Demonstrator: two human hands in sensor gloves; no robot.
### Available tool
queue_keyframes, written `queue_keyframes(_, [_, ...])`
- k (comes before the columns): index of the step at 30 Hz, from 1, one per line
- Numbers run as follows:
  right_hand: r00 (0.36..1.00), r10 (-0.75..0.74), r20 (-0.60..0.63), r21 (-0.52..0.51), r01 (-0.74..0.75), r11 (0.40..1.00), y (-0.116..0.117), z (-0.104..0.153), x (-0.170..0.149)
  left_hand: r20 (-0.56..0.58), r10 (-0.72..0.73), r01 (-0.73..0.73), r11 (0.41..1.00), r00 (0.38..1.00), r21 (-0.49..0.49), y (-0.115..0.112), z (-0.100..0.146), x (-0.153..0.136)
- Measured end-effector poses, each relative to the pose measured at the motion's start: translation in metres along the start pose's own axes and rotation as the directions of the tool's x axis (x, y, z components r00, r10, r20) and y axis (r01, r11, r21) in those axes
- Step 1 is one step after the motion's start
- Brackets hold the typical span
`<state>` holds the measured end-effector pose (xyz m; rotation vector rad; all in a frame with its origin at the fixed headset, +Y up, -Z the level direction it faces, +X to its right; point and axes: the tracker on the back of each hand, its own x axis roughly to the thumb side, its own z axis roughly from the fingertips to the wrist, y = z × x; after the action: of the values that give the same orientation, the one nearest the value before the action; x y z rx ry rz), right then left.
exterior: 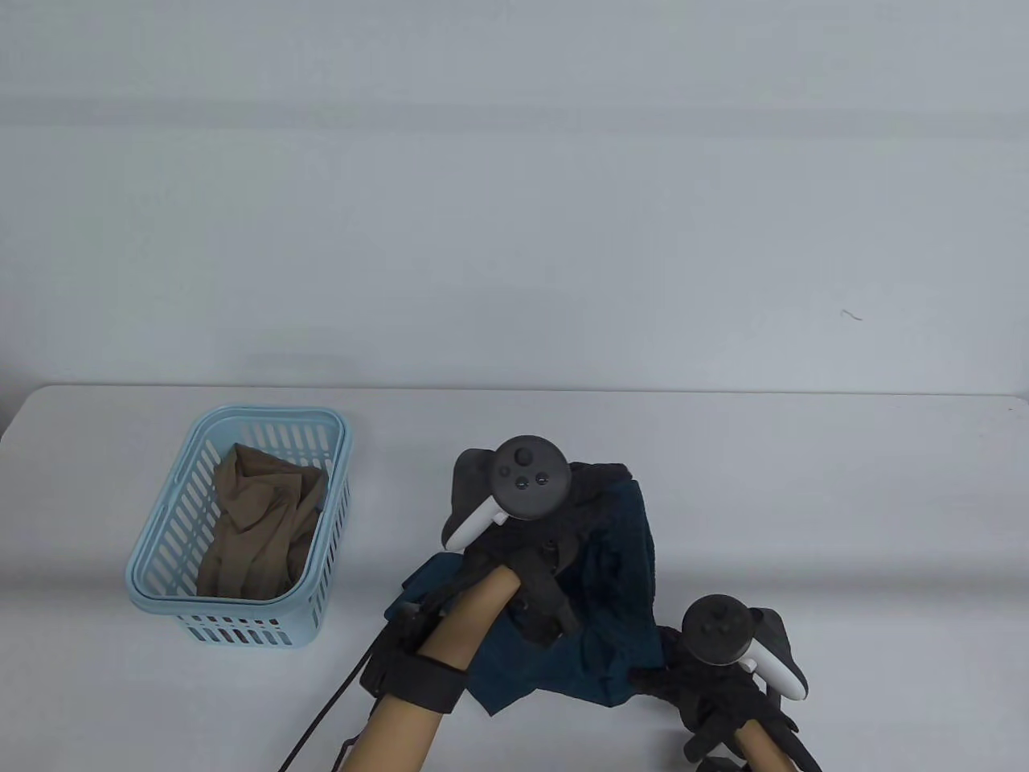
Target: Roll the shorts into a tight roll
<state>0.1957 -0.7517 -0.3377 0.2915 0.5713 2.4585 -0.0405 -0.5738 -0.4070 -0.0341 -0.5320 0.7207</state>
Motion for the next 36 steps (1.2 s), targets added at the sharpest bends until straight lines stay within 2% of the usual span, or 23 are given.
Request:
queue_keyframes(3, [0.998, 0.056, -0.01, -0.061, -0.056, 0.997, -0.004, 0.005, 0.006, -0.034, 0.031, -0.031, 0.999, 0.999, 0.014, 0.012, 0.012, -0.022])
queue_keyframes(6, [0.99, 0.133, -0.044, -0.146, -0.138, 0.98, -0.019, 0.01, 0.015, -0.066, 0.051, -0.049, 0.998, 0.997, 0.037, 0.025, 0.025, -0.046])
queue_keyframes(8, [0.989, 0.133, -0.064, -0.248, -0.145, 0.958, -0.035, 0.013, 0.021, -0.082, 0.058, -0.052, 0.996, 0.995, 0.077, 0.035, 0.035, -0.061])
queue_keyframes(13, [0.982, 0.17, -0.078, -0.395, -0.187, 0.899, -0.088, 0.022, 0.052, -0.125, 0.066, -0.048, 0.988, 0.99, 0.148, 0.057, 0.052, -0.087])
queue_keyframes(16, [0.987, 0.15, -0.056, -0.484, -0.158, 0.861, -0.124, 0.028, 0.069, -0.111, 0.165, -0.139, 0.968, 0.98, 0.208, 0.069, 0.06, -0.091])
queue_keyframes(19, [0.997, 0.075, 0.033, -0.509, -0.048, 0.86, -0.16, 0.036, 0.082, -0.065, 0.233, -0.213, 0.95, 0.97, 0.229, 0.082, 0.066, -0.084])
queue_keyframes(25, [0.971, -0.05, 0.233, -0.448, 0.153, 0.881, -0.213, 0.065, 0.093, 0.033, 0.235, -0.237, 0.947, 0.971, 0.217, 0.107, 0.069, -0.051])
queue_keyframes(28, [0.952, -0.073, 0.297, -0.409, 0.196, 0.891, -0.235, 0.085, 0.095, 0.102, 0.27, -0.284, 0.942, 0.958, 0.178, 0.118, 0.072, -0.03])
queue_keyframes(36, [0.897, -0.031, 0.44, -0.343, 0.2, 0.918, -0.279, 0.139, 0.119, 0.225, 0.256, -0.286, 0.952, 0.94, 0.112, 0.146, 0.086, 0.021])
